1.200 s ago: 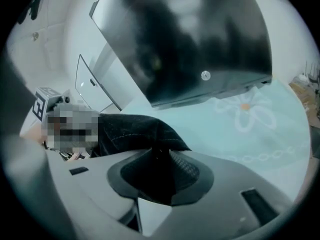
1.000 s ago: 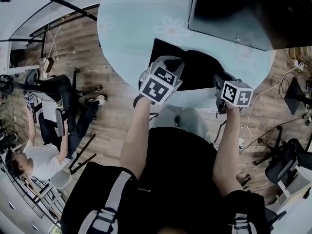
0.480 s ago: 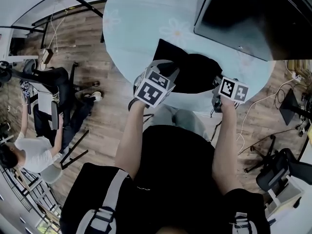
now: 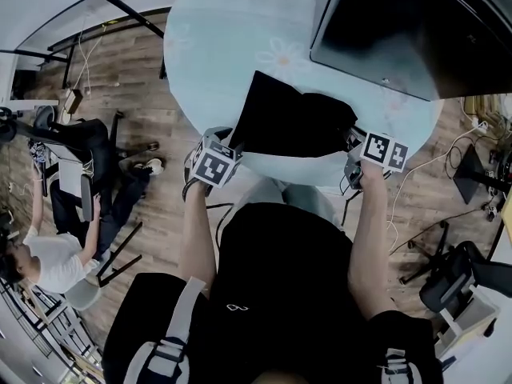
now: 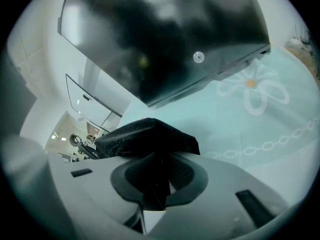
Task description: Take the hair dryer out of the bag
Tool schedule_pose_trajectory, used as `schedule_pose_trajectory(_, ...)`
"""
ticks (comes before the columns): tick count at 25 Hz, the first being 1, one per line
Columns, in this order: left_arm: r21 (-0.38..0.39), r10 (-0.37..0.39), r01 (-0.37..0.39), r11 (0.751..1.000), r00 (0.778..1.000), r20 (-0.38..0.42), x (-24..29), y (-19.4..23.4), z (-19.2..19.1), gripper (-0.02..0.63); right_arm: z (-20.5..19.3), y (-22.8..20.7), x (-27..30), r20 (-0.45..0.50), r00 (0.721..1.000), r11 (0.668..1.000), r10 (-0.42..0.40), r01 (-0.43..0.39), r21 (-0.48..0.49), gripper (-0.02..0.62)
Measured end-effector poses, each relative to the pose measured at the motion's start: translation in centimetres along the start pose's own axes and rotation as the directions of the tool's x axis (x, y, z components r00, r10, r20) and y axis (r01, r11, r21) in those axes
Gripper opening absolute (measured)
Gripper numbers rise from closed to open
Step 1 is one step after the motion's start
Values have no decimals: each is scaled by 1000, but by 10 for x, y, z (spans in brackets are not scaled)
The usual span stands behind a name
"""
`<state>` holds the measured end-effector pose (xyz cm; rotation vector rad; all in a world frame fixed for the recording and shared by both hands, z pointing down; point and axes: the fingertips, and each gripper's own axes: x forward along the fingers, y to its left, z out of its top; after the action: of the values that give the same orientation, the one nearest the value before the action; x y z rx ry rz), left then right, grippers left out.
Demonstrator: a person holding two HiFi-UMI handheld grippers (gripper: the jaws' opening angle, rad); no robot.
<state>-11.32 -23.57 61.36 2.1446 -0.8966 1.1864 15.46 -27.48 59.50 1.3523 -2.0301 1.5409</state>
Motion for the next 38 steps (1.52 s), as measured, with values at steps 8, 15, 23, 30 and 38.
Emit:
schedule_pose_trajectory(8, -43, 8, -9, 999, 1000, -18, 23, -5, -14, 18, 4, 11, -9, 16, 1000, 1000, 23, -23, 12, 43)
schedule_pose_trajectory(15, -130, 24, -19, 991, 999, 35, 21, 5, -13, 17, 16, 9, -26, 70, 995, 995, 68, -73, 62, 37)
schedule_pose_trajectory(23, -179, 64, -50, 983, 995, 74, 12, 23, -14, 17, 12, 19, -40, 57, 984, 982, 168, -172, 76, 32)
schedule_pose_trajectory(30, -205, 103, -78, 976, 988, 114, 10, 43, -10, 17, 6, 17, -41, 69, 988, 986, 142, -147, 80, 31)
schedule_pose_trajectory(38, -241, 172, -139, 961, 977, 125, 3, 53, -3, 17, 18, -2, -69, 117, 990, 995, 85, -90, 41, 28)
